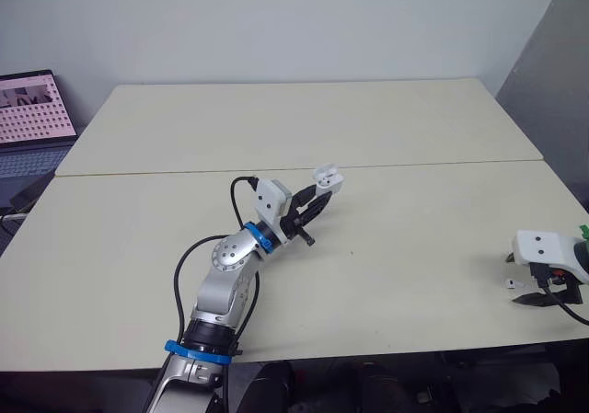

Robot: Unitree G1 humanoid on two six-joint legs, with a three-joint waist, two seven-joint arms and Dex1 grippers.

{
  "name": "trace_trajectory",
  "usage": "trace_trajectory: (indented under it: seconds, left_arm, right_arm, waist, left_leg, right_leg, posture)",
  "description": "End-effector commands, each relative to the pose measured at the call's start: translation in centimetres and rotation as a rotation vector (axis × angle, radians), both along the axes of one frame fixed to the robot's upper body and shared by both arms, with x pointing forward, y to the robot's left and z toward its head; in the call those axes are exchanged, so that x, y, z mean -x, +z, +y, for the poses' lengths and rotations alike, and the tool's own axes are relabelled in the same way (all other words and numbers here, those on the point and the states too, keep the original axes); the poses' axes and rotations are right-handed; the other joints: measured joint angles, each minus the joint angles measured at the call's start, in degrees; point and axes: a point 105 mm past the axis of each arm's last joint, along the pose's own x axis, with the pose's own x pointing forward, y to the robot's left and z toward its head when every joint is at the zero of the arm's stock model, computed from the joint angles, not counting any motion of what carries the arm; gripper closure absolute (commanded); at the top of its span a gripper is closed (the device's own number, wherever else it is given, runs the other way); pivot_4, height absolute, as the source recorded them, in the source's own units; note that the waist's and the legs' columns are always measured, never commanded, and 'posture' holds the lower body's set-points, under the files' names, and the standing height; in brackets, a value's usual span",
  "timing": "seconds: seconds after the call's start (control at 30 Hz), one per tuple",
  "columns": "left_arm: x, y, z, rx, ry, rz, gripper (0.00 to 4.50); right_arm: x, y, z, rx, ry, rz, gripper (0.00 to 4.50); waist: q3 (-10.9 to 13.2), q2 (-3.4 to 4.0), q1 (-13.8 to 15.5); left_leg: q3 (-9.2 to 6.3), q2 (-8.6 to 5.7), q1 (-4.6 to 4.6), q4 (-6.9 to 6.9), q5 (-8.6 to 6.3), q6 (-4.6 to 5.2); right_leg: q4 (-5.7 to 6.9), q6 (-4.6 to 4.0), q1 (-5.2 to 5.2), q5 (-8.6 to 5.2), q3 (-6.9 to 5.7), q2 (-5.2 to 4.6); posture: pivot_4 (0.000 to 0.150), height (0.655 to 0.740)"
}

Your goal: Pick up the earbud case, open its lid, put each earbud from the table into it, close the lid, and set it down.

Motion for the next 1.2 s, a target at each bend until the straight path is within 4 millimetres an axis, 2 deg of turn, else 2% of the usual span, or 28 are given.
trace_trajectory:
  seconds: [0.03, 0.13, 0.6, 0.7, 0.83, 1.03, 1.07, 1.13, 1.2]
  left_arm:
    - [0.4, 1.5, 0.0, 0.015, -0.008, -0.053, 3.77]
    - [0.4, 1.5, 0.1, 0.014, -0.006, -0.052, 3.77]
    - [0.4, 1.5, 0.0, 0.013, -0.014, -0.049, 3.77]
    - [0.5, 1.5, -0.1, 0.013, -0.017, -0.048, 3.77]
    - [0.5, 1.6, -0.2, 0.015, -0.021, -0.048, 3.77]
    - [0.7, 1.5, -0.2, 0.015, -0.025, -0.044, 3.77]
    - [0.7, 1.5, -0.2, 0.014, -0.025, -0.043, 3.77]
    - [0.7, 1.4, -0.1, 0.014, -0.030, -0.039, 3.77]
    - [0.8, 1.3, -0.2, 0.035, -0.048, -0.022, 3.77]
  right_arm:
    - [-0.4, 0.6, 0.0, 0.007, 0.013, -0.026, 0.93]
    - [-0.3, 0.4, 0.0, 0.007, 0.017, -0.021, 1.99]
    - [-0.6, 0.1, 0.6, -0.016, 0.033, -0.036, 1.99]
    - [-0.7, 0.1, 0.7, -0.022, 0.036, -0.037, 2.59]
    - [-0.6, 0.0, 0.8, -0.021, 0.045, -0.032, 4.04]
    - [-0.6, 0.2, 1.1, -0.033, 0.050, -0.035, 4.12]
    - [-0.9, 0.5, 1.4, -0.048, 0.052, -0.048, 4.12]
    - [-1.9, 1.5, 3.4, -0.143, 0.058, -0.093, 4.12]
    - [-3.4, 3.2, 6.5, -0.301, 0.049, -0.174, 4.12]
  waist:
    - [0.0, 0.00, 0.0]
    - [0.0, 0.00, 0.0]
    - [0.0, 0.00, 0.0]
    - [0.0, 0.00, 0.0]
    - [0.0, 0.00, 0.0]
    - [0.0, 0.00, 0.0]
    - [0.0, 0.00, 0.0]
    - [0.0, 0.00, -0.2]
    - [0.0, 0.00, -0.5]
  left_leg:
    - [-0.01, 0.00, 0.00, 0.00, 0.00, 0.00]
    - [-0.02, 0.00, 0.00, 0.00, 0.00, 0.00]
    - [-0.02, 0.01, 0.00, 0.00, 0.00, 0.00]
    - [-0.02, 0.01, 0.01, 0.00, 0.00, 0.00]
    - [-0.02, 0.01, 0.01, 0.01, 0.00, 0.00]
    - [-0.02, 0.01, 0.02, 0.01, 0.00, 0.00]
    - [-0.03, 0.01, 0.02, 0.01, 0.00, 0.00]
    - [-0.02, 0.02, 0.02, 0.01, 0.00, 0.00]
    - [-0.01, 0.08, 0.05, 0.01, 0.00, 0.00]
  right_leg:
    - [0.00, 0.00, 0.00, 0.00, 0.01, 0.00]
    - [0.00, 0.00, 0.00, 0.00, 0.00, 0.00]
    - [0.00, 0.00, 0.01, 0.00, 0.00, 0.00]
    - [0.01, 0.00, 0.01, 0.00, 0.00, 0.01]
    - [0.00, 0.00, 0.02, 0.00, 0.01, 0.01]
    - [0.00, 0.00, 0.02, 0.00, 0.00, 0.01]
    - [0.01, 0.00, 0.02, 0.00, 0.00, 0.01]
    - [0.01, 0.00, 0.02, 0.00, 0.01, 0.01]
    - [0.02, -0.01, 0.01, 0.01, 0.05, 0.04]
  posture:
    - [0.150, 0.7400]
    - [0.150, 0.7400]
    - [0.150, 0.7400]
    - [0.150, 0.7400]
    - [0.150, 0.7400]
    - [0.150, 0.7400]
    - [0.150, 0.7400]
    - [0.150, 0.7400]
    - [0.150, 0.7400]
